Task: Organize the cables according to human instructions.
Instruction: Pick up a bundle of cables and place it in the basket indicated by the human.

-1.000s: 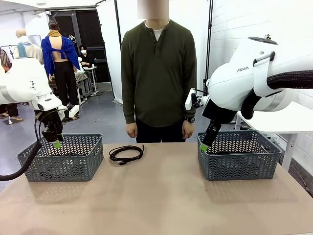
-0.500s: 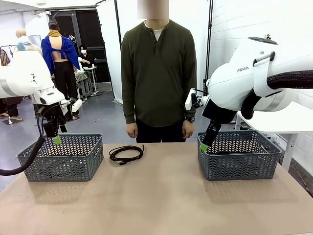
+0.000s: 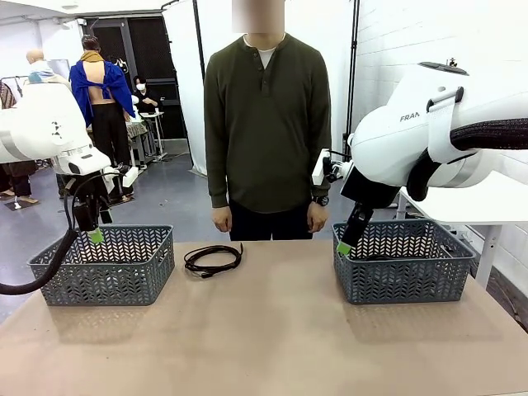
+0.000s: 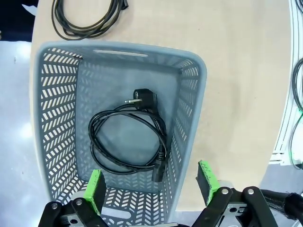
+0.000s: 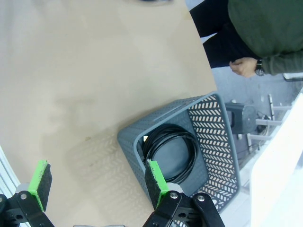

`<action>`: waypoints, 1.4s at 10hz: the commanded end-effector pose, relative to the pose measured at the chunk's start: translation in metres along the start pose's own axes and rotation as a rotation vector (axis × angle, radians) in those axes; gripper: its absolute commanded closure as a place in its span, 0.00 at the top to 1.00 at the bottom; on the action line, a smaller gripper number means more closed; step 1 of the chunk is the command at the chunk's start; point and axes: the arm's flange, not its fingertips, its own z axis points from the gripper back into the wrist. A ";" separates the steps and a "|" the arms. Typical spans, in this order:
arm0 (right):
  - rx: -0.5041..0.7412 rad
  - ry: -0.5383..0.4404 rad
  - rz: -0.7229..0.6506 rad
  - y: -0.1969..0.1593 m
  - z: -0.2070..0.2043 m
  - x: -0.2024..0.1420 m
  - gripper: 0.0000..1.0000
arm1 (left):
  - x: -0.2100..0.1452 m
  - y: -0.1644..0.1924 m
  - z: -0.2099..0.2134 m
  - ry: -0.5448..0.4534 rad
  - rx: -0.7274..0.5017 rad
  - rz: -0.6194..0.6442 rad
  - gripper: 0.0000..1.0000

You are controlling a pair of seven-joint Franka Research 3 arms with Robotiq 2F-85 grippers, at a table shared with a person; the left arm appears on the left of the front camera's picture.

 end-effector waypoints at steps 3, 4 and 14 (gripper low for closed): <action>-0.006 0.008 0.000 0.001 -0.001 -0.001 1.00 | -0.002 0.002 0.000 -0.001 0.013 -0.019 1.00; -0.006 0.008 0.000 0.001 -0.001 -0.001 1.00 | -0.002 0.002 0.000 -0.001 0.013 -0.019 1.00; -0.006 0.008 0.000 0.001 -0.001 -0.001 1.00 | 0.085 -0.098 0.012 -0.220 0.067 0.119 1.00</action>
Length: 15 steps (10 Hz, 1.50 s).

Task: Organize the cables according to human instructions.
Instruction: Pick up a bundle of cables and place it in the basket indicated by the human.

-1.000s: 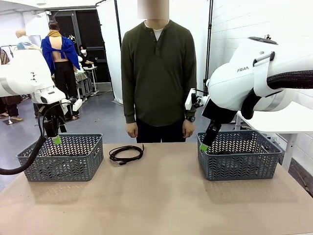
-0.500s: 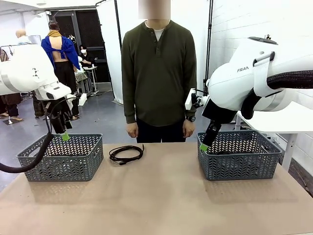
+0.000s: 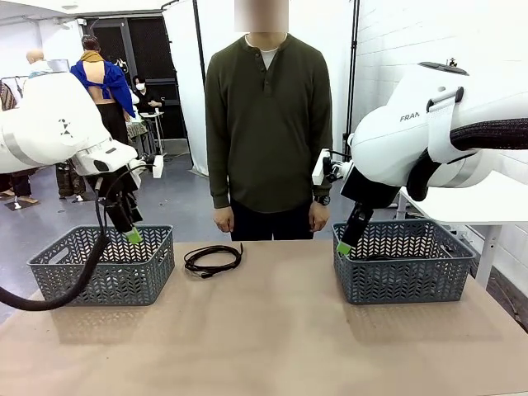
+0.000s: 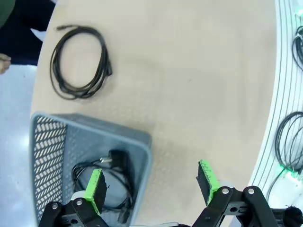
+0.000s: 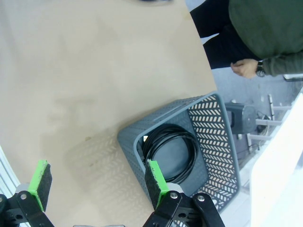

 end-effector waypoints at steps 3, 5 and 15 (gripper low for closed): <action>-0.006 0.008 0.000 0.001 -0.001 -0.001 1.00 | 0.011 -0.039 -0.017 -0.101 -0.030 0.011 1.00; -0.006 0.008 0.000 0.001 -0.001 -0.001 1.00 | 0.014 -0.045 -0.027 -0.117 -0.021 0.043 1.00; -0.006 0.008 0.000 0.001 -0.001 -0.001 1.00 | 0.017 -0.040 -0.025 -0.084 -0.039 0.013 1.00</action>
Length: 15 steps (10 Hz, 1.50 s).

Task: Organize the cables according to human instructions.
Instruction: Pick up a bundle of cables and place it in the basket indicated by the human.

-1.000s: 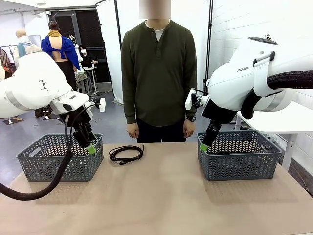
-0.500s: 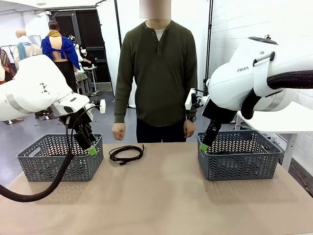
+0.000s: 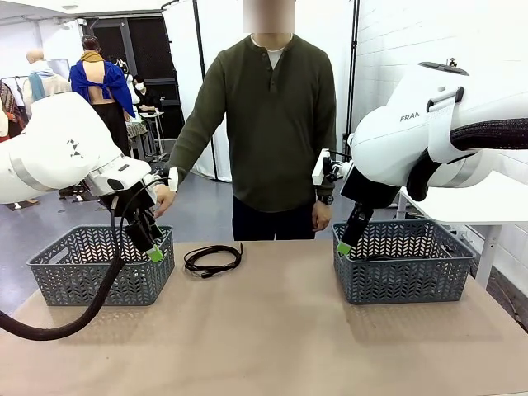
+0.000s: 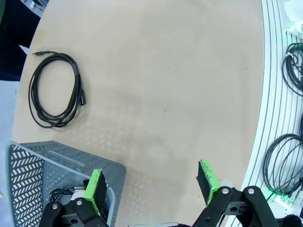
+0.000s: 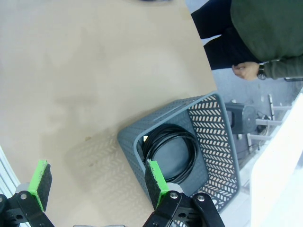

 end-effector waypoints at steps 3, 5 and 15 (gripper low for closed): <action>-0.006 0.008 0.000 0.001 -0.001 -0.001 1.00 | 0.001 0.000 0.002 0.001 -0.008 -0.009 1.00; -0.006 0.008 0.000 0.001 -0.001 -0.001 1.00 | 0.001 0.000 0.002 0.001 -0.008 -0.009 1.00; -0.006 0.008 0.000 0.001 -0.001 -0.001 1.00 | 0.001 0.000 0.002 0.001 -0.008 -0.009 1.00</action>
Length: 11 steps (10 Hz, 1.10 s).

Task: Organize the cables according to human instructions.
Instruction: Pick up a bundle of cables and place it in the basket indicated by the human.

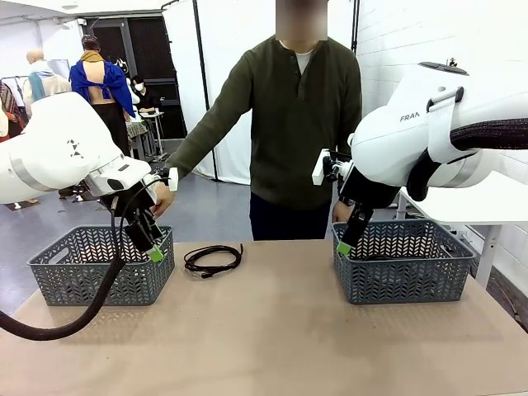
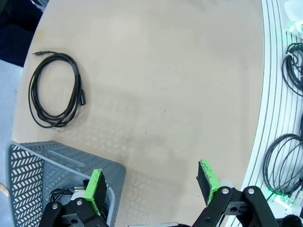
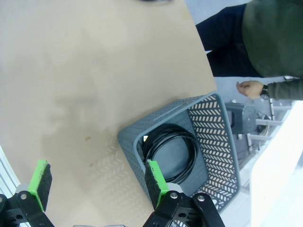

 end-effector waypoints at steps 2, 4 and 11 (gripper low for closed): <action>-0.006 0.008 0.000 0.001 -0.001 -0.001 1.00 | 0.000 0.000 0.000 0.000 0.000 0.000 1.00; -0.006 0.008 0.000 0.001 -0.001 -0.001 1.00 | 0.017 0.007 -0.005 0.048 0.014 -0.033 1.00; -0.006 0.008 0.000 0.001 -0.001 -0.001 1.00 | 0.098 0.057 -0.056 0.157 -0.048 0.010 1.00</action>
